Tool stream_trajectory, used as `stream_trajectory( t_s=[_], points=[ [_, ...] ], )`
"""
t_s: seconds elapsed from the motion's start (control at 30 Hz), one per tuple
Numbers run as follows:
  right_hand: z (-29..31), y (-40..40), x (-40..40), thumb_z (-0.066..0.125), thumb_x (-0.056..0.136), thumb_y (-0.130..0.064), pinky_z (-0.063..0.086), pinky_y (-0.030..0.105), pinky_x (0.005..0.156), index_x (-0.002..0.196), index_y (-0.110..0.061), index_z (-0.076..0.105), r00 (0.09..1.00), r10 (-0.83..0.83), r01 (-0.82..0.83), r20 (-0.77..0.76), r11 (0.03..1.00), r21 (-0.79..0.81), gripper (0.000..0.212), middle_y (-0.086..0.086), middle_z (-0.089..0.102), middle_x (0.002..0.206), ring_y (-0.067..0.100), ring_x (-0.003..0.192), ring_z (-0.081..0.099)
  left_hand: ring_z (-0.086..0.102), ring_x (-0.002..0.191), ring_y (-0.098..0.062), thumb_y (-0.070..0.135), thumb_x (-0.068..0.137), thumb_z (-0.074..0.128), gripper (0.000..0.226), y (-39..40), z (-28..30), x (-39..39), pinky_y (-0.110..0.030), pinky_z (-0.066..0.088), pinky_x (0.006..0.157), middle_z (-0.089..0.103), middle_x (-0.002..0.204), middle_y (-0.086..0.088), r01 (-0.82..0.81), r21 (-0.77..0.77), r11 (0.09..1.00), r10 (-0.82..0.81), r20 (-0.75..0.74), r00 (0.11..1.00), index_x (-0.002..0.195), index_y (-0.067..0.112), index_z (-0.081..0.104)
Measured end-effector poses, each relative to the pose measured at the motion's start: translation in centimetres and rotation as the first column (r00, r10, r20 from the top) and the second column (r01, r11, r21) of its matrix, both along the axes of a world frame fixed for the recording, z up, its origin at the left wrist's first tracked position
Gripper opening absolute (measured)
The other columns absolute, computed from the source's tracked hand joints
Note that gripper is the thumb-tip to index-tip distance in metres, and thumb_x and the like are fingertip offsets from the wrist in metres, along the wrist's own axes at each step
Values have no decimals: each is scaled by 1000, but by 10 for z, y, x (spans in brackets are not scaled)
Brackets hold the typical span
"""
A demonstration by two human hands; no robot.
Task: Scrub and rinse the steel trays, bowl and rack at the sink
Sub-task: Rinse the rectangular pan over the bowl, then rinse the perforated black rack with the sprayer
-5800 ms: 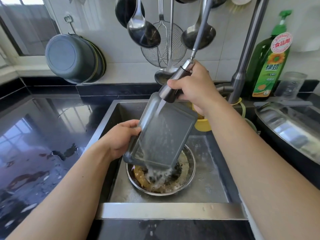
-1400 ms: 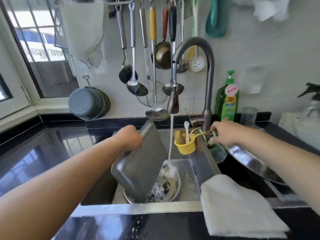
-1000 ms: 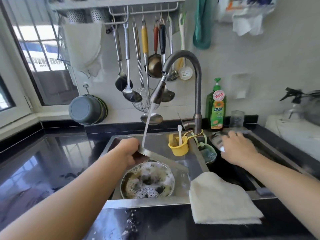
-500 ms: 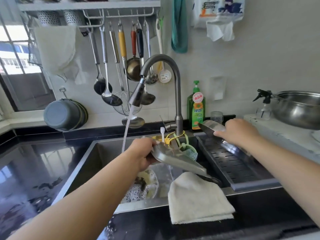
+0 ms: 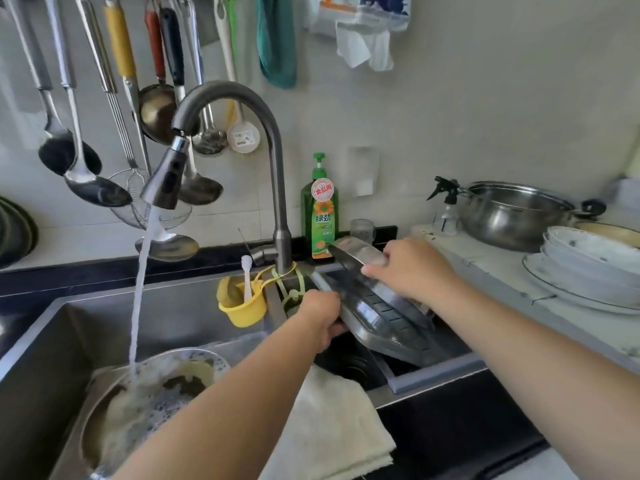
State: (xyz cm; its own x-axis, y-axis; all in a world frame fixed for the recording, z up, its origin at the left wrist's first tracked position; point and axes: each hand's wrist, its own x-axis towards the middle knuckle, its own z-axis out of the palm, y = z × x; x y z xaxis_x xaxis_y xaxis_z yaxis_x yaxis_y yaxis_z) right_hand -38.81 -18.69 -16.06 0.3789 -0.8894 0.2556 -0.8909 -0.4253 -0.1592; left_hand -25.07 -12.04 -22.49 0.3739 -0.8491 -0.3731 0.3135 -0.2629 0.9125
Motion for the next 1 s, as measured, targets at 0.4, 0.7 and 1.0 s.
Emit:
stream_trajectory(
  t_s=[0.4, 0.7, 1.0],
  points=[
    [-49, 47, 49, 63, 88, -64, 47, 42, 94, 145, -14, 44, 952, -36, 52, -303, 998, 47, 78, 12, 46, 141, 32, 127, 47, 66, 103, -26, 8, 104, 47, 31, 24, -18, 85, -33, 55, 86, 68, 105, -1, 86, 95, 992, -128, 773, 621, 115, 11, 75],
    [-61, 89, 190, 56, 98, -41, 53, 38, 81, 104, -17, 68, 955, 276, -297, 110, 902, 314, 27, 10, 62, 119, 28, 99, 60, 62, 60, -22, 7, 103, 49, 14, 174, -73, 243, -32, 56, 58, 67, 83, -10, -50, 651, 758, -399, 523, 753, 99, 5, 63],
    [-137, 80, 232, 58, 96, -17, 57, 56, 89, 92, -2, 71, 864, 62, -348, 499, 790, 504, 20, 9, 68, 83, 27, 78, 61, 58, 94, -33, 10, 106, 46, 27, 165, -133, 326, -45, 55, 90, 52, 102, -20, -156, 629, 761, -124, 377, 918, 131, 0, 45]
  ],
)
